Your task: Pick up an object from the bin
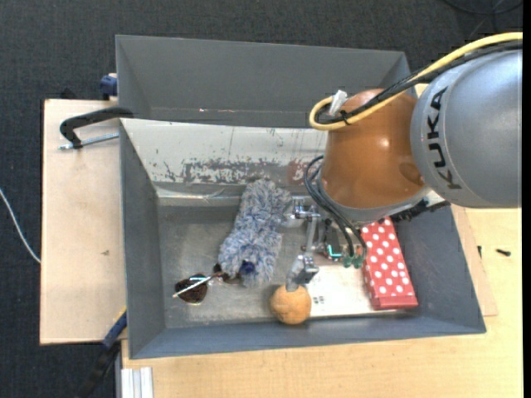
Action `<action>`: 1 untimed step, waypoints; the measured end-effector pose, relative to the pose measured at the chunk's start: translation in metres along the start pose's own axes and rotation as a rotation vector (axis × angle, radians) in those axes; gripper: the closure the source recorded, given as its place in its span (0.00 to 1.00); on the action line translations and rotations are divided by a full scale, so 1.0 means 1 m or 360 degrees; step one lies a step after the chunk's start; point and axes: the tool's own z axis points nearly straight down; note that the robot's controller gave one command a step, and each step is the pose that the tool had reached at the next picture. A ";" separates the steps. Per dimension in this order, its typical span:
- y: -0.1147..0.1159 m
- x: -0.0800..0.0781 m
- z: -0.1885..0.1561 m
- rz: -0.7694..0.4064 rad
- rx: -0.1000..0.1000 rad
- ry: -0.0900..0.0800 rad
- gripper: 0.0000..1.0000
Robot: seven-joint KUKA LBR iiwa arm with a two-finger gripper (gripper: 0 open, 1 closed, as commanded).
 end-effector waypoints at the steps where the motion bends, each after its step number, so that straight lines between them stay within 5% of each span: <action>1: 0.000 -0.001 -0.003 0.0002 -0.0001 -0.0009 0.00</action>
Offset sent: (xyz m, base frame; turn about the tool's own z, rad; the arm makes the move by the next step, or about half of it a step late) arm 0.0494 0.0562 -0.1083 -0.5964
